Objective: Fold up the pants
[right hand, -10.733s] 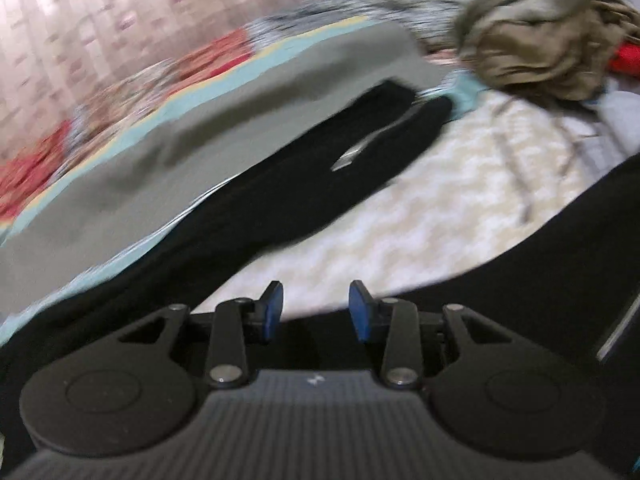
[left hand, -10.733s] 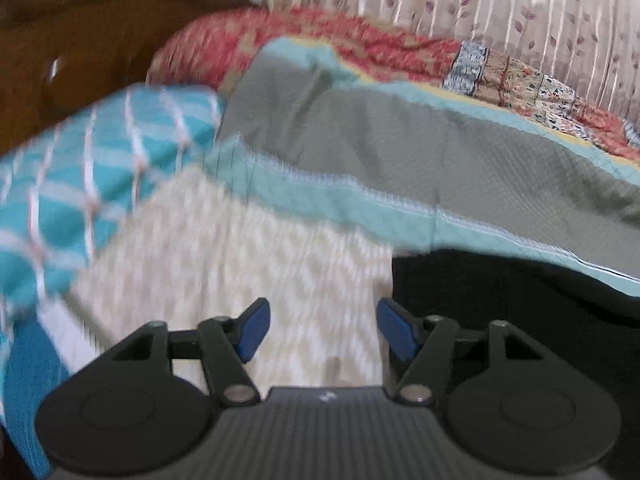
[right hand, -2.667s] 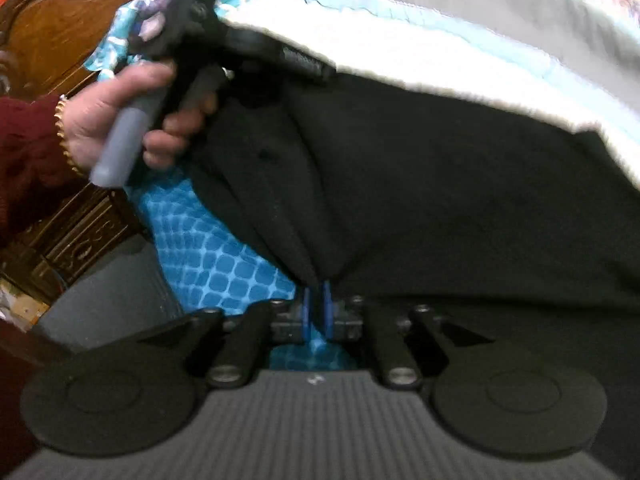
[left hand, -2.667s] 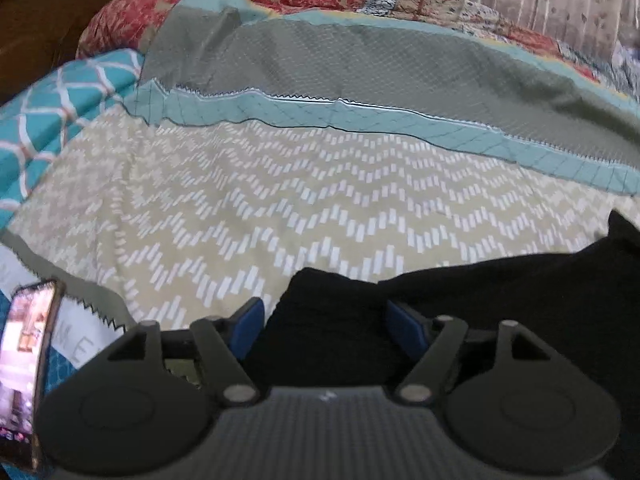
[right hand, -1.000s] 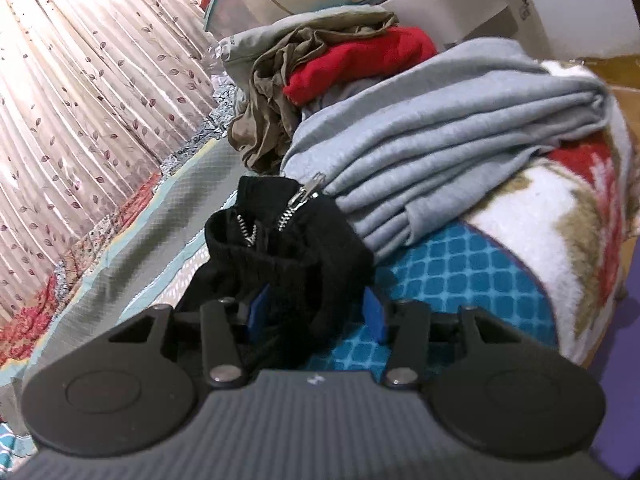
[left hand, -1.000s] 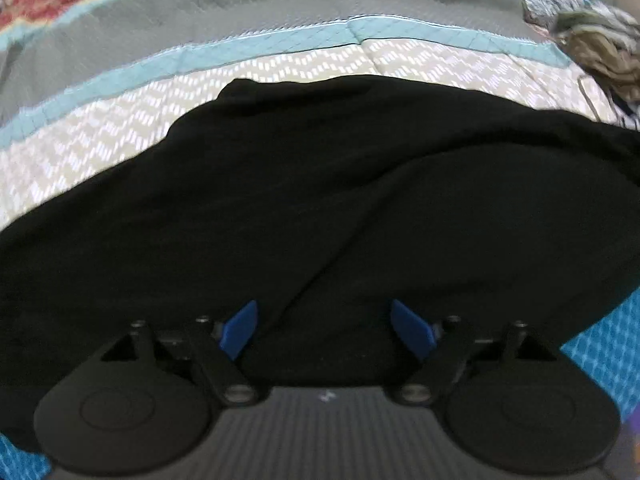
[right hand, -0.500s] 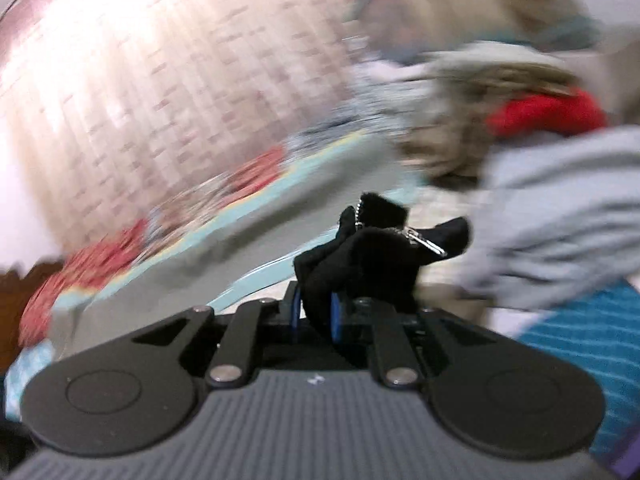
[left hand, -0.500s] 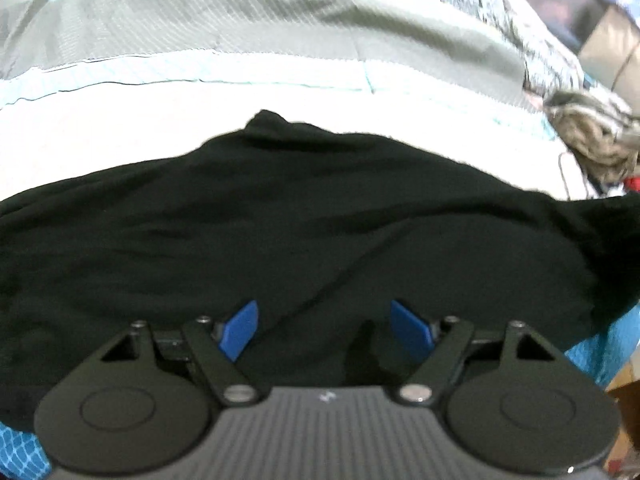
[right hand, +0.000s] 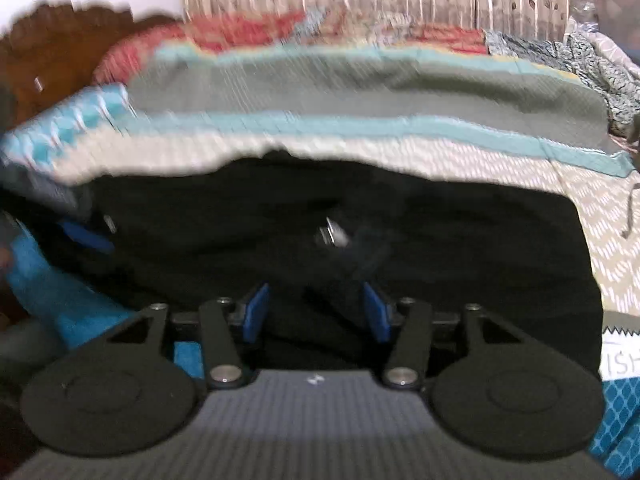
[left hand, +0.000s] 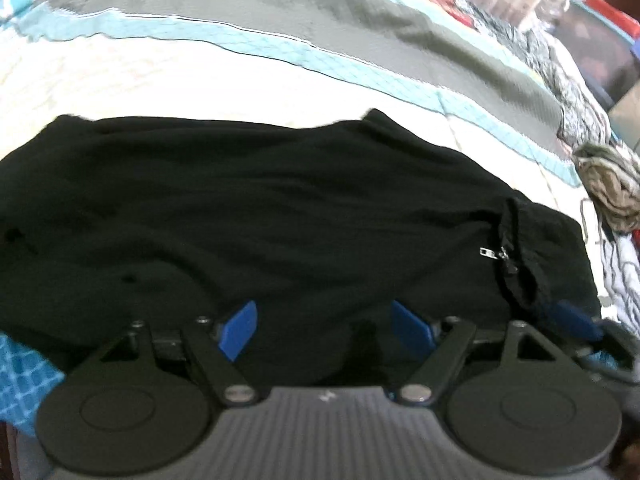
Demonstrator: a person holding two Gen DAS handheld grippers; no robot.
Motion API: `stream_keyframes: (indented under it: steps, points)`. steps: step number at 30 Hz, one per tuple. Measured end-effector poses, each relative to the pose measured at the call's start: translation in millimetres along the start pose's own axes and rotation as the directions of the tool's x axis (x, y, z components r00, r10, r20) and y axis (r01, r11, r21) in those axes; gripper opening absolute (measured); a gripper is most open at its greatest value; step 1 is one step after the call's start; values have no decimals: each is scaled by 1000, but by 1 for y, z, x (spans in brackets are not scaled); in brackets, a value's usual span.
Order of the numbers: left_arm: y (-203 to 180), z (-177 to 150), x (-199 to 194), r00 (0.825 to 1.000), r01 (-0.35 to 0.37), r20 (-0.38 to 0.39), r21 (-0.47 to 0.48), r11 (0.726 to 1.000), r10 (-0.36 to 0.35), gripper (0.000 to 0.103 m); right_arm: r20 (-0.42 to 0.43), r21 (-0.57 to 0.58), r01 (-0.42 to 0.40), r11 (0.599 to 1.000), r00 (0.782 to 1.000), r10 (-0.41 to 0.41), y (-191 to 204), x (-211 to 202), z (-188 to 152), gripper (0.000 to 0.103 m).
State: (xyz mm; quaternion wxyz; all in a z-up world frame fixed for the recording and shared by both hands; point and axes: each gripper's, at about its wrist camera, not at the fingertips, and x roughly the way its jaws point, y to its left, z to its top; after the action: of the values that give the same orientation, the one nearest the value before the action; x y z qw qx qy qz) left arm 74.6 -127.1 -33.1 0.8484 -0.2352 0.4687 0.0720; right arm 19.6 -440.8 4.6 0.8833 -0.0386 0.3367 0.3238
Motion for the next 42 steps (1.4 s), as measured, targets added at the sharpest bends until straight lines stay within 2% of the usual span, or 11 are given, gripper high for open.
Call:
stream_keyframes:
  steps: [5,10,13,18,21,25,31,34,38,39,42]
  points:
    - [15,-10,-14,999,30,33,-20,999,-29,76,98,163,-32,986,995,16,-32,-15,20,50]
    - [28,-26,-44,995,42,92,17,999,-44,77,-130,156,107,982,988,-87,-48,48,-3,45]
    - [51,-37,-72,989,25,149,-4,1000,-24,87,-98,166,128,978,989,-113,-37,34,4,45]
    - [123,-45,-100,976,30,218,-242,970,24,91,30,242,27,970,999,-35,-19,2,17,47]
    - [167,-41,-94,978,99,209,-448,889,-3,91,20,252,-70,965,998,67,-2,13,23,46]
    - [194,-31,-79,972,173,229,-551,816,-52,99,-61,230,-167,959,981,185,35,45,27,34]
    - [197,-9,-61,966,177,254,-525,832,-46,101,-161,154,-281,947,939,305,98,78,41,23]
    - [194,-6,-54,966,152,257,-511,846,-18,89,-156,151,-338,929,920,360,124,94,56,23]
    - [192,-6,-52,968,123,252,-485,866,3,41,-308,154,-367,917,864,398,159,137,42,24]
    - [192,-5,-51,968,144,249,-486,862,-21,39,-388,156,-349,924,838,382,166,153,29,24]
    - [183,-4,-61,962,148,272,-456,878,-21,36,-347,192,-348,918,851,395,163,153,23,23]
